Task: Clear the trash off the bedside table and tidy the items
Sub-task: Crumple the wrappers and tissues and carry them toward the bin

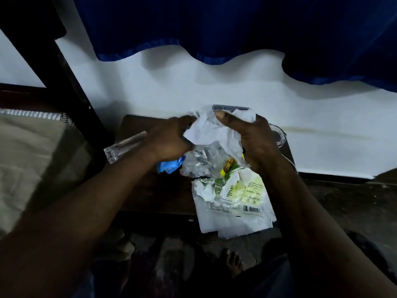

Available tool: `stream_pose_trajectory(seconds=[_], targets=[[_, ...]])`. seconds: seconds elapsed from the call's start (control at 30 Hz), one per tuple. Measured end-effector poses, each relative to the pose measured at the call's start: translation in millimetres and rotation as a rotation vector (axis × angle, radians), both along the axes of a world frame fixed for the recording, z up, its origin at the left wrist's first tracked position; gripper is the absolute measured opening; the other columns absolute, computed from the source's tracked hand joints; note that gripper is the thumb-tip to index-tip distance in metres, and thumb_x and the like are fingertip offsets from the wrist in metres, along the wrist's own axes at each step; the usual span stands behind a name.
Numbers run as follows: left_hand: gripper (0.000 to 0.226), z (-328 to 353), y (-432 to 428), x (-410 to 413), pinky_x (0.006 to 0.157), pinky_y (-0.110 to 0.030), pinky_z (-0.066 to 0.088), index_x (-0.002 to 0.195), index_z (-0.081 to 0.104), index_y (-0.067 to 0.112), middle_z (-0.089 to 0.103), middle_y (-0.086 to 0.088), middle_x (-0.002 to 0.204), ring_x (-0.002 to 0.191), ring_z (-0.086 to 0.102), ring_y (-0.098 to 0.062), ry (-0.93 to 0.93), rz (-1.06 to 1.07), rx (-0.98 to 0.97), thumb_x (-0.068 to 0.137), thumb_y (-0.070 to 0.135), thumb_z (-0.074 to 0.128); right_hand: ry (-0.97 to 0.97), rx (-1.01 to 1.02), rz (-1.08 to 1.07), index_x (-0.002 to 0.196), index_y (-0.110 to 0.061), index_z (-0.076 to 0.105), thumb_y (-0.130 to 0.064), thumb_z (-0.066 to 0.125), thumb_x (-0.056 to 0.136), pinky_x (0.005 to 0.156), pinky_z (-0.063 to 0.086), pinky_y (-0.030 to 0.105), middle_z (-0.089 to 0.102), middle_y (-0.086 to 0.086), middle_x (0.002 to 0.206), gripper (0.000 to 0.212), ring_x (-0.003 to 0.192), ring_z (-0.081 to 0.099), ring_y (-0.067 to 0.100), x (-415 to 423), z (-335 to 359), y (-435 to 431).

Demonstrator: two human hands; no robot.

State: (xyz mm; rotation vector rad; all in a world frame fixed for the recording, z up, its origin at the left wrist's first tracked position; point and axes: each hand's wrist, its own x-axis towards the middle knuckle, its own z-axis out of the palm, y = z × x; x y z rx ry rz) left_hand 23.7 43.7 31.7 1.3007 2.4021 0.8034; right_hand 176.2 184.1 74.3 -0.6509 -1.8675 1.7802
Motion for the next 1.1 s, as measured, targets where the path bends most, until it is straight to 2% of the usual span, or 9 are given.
stream_pose_trajectory(seconds=[0.07, 0.2, 0.3, 0.37, 0.47, 0.57, 0.77, 0.97, 1.1], targets=[[0.064, -7, 7, 5, 0.103, -0.037, 0.048, 0.138, 0.059, 0.031, 0.068, 0.003, 0.134, 0.125, 0.063, -0.021, -0.004, -0.029, -0.013, 0.078, 0.036, 0.082, 0.0, -0.068, -0.164, 0.056, -0.021, 0.072, -0.019, 0.087, 0.077, 0.055, 0.046, 0.018, 0.068, -0.006, 0.056, 0.026, 0.05, 0.06, 0.007, 1, -9, 9], [0.095, -17, 15, 8, 0.112, -0.034, 0.043, 0.147, 0.048, 0.034, 0.06, 0.012, 0.144, 0.132, 0.056, -0.012, -0.078, -0.012, -0.021, 0.065, 0.057, 0.089, -0.006, -0.083, -0.266, 0.06, -0.01, 0.063, -0.01, 0.082, 0.076, 0.056, 0.042, 0.025, 0.062, 0.002, 0.052, 0.025, 0.049, 0.055, 0.019, 4, -18, 19], [0.109, -22, 20, 13, 0.109, -0.028, 0.041, 0.152, 0.041, 0.034, 0.051, 0.01, 0.153, 0.134, 0.052, -0.014, -0.136, 0.029, -0.091, 0.06, 0.062, 0.091, 0.084, -0.131, -0.262, 0.07, 0.017, 0.057, 0.004, 0.069, 0.08, 0.058, 0.04, 0.044, 0.057, 0.033, 0.071, 0.02, 0.062, 0.051, 0.04, 10, -13, 24], [0.101, -25, 22, 17, 0.107, -0.035, 0.047, 0.149, 0.041, 0.038, 0.056, 0.008, 0.148, 0.131, 0.055, -0.017, -0.106, 0.04, -0.127, 0.062, 0.058, 0.09, 0.114, -0.153, -0.309, 0.07, 0.017, 0.054, 0.009, 0.062, 0.08, 0.062, 0.036, 0.052, 0.052, 0.037, 0.075, 0.015, 0.07, 0.046, 0.047, 14, -9, 27], [0.078, -28, 28, 20, 0.099, -0.037, 0.053, 0.136, 0.05, 0.038, 0.066, 0.002, 0.133, 0.121, 0.062, -0.022, 0.001, 0.081, -0.141, 0.065, 0.047, 0.081, 0.142, -0.153, -0.494, 0.07, 0.002, 0.054, 0.018, 0.055, 0.081, 0.064, 0.037, 0.038, 0.05, 0.012, 0.071, 0.019, 0.078, 0.05, 0.039, 18, -8, 32], [0.062, -24, 32, 16, 0.091, -0.024, 0.047, 0.127, 0.063, 0.037, 0.07, 0.003, 0.126, 0.115, 0.064, -0.02, 0.044, 0.114, -0.126, 0.068, 0.04, 0.078, 0.204, -0.109, -0.567, 0.089, 0.012, 0.059, 0.021, 0.046, 0.084, 0.064, 0.038, 0.028, 0.052, 0.015, 0.077, 0.017, 0.072, 0.049, 0.027, 19, -10, 35], [0.033, 0, 27, -3, 0.082, -0.027, 0.046, 0.11, 0.076, 0.033, 0.075, -0.003, 0.115, 0.107, 0.068, -0.029, 0.088, 0.248, 0.048, 0.078, 0.035, 0.069, 0.208, -0.077, -0.491, 0.075, -0.005, 0.046, 0.012, 0.046, 0.091, 0.053, 0.039, 0.023, 0.052, 0.008, 0.069, 0.024, 0.051, 0.047, 0.018, 21, -9, 38], [0.03, 14, 16, -20, 0.084, -0.032, 0.05, 0.102, 0.073, 0.026, 0.073, -0.006, 0.1, 0.1, 0.066, -0.034, 0.026, 0.424, 0.173, 0.079, 0.021, 0.054, 0.205, -0.004, -0.57, 0.066, -0.014, 0.04, 0.004, 0.042, 0.095, 0.038, 0.034, 0.025, 0.046, 0.001, 0.056, 0.034, 0.039, 0.04, 0.016, 16, -5, 30], [0.038, 22, 9, -25, 0.085, -0.04, 0.058, 0.095, 0.067, 0.039, 0.074, -0.002, 0.092, 0.092, 0.068, -0.031, -0.028, 0.511, 0.28, 0.071, 0.017, 0.049, 0.074, 0.019, -0.447, 0.065, -0.003, 0.054, 0.0, 0.045, 0.075, 0.033, 0.038, 0.038, 0.049, 0.012, 0.05, 0.014, 0.028, 0.046, 0.028, 14, -5, 25]])
